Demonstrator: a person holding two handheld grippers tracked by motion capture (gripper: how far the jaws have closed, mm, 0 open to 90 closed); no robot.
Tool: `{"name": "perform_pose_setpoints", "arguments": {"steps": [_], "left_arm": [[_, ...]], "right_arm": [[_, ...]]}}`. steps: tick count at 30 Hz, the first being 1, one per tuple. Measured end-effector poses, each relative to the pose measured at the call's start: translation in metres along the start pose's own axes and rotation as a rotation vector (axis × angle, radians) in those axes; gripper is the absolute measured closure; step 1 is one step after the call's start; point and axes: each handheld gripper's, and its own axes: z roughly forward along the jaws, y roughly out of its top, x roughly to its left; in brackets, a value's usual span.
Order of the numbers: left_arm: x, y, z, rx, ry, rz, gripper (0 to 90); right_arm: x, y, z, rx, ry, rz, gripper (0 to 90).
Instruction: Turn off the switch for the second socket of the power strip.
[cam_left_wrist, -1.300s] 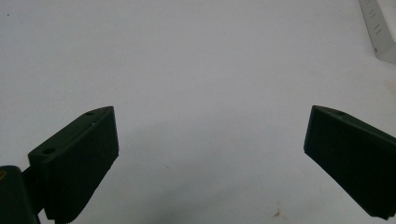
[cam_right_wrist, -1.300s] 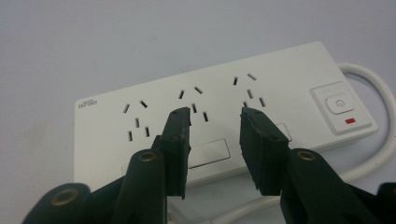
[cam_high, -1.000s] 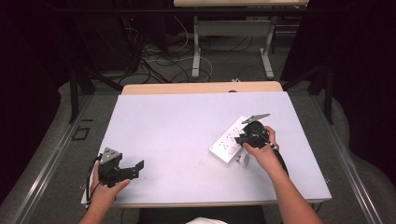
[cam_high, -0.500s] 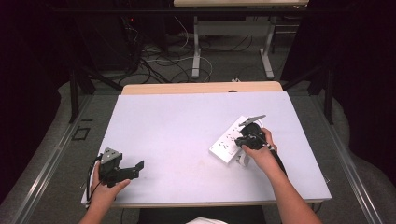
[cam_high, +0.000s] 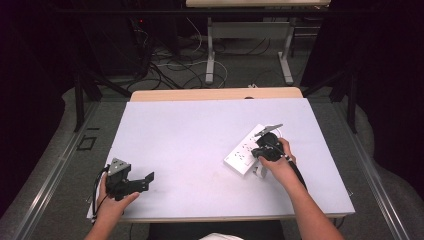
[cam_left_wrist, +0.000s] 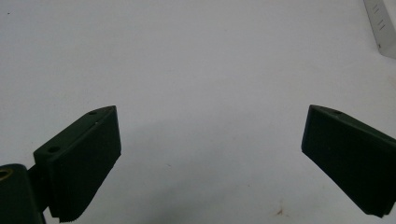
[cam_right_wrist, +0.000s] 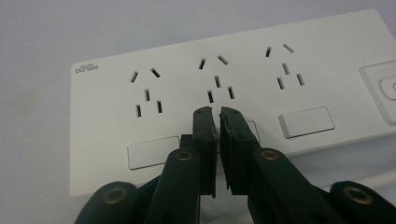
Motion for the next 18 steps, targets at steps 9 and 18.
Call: {"name": "perform_pose_setpoints", "arguments": {"steps": [9, 18], "left_arm": [[-0.0004, 0.0, -0.0003, 0.001, 0.0, 0.001, 5.0], [-0.0004, 0.0, -0.0002, 0.001, 0.001, 0.002, 5.0]], "right_arm": [[0.0019, -0.0006, 0.0004, -0.009, -0.014, -0.022, 86.4], [0.0009, -0.0014, -0.0002, -0.007, 0.002, 0.005, 86.4]]}}
